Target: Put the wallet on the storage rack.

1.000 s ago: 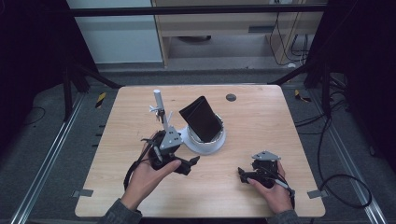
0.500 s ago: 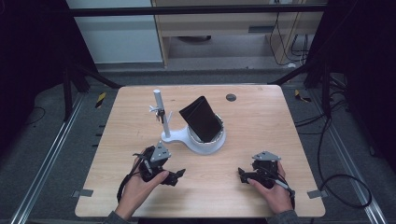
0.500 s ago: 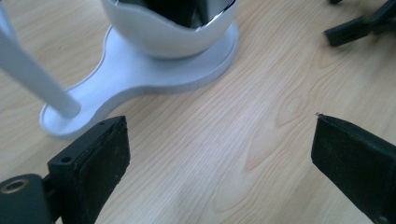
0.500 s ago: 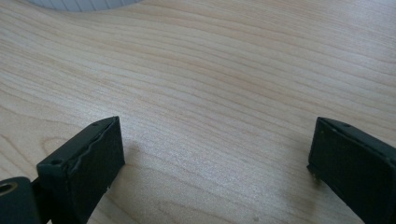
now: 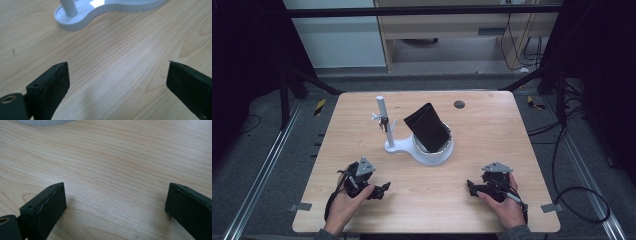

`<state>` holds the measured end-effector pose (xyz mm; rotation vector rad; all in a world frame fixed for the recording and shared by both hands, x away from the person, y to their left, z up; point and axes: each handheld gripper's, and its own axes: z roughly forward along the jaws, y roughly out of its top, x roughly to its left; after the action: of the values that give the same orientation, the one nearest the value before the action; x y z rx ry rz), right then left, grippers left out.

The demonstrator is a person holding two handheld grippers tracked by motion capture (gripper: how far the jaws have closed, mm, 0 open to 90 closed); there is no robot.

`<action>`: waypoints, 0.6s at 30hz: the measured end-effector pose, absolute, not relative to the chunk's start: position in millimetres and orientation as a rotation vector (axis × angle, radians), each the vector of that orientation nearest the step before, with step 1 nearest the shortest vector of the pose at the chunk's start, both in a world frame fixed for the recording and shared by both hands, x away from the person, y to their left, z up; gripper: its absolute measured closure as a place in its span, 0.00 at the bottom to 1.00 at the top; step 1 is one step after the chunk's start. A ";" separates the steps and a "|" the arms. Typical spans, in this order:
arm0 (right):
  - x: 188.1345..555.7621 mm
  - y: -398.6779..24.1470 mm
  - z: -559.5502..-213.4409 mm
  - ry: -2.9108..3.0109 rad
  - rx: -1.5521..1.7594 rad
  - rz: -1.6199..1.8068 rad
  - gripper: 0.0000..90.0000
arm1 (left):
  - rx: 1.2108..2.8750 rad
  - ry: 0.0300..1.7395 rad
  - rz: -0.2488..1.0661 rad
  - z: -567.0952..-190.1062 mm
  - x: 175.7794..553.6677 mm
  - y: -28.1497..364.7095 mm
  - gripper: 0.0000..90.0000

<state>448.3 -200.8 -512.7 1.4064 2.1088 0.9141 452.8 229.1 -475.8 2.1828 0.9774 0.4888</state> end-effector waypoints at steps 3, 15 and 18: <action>448.2 -200.7 -512.7 2.109 1.407 0.914 0.04 | 2.173 1.019 0.518 -482.4 456.2 240.8 0.05; 448.2 -199.8 -512.8 2.121 1.404 0.913 0.02 | 2.107 1.164 0.526 -504.3 466.6 273.7 0.05; 447.9 -200.0 -513.0 2.122 1.399 0.911 0.02 | 2.110 1.174 0.521 -507.0 468.0 276.6 0.04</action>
<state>447.9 -200.0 -513.0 1.3990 2.1217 0.9113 468.0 276.6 -507.0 2.1097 1.1736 0.5211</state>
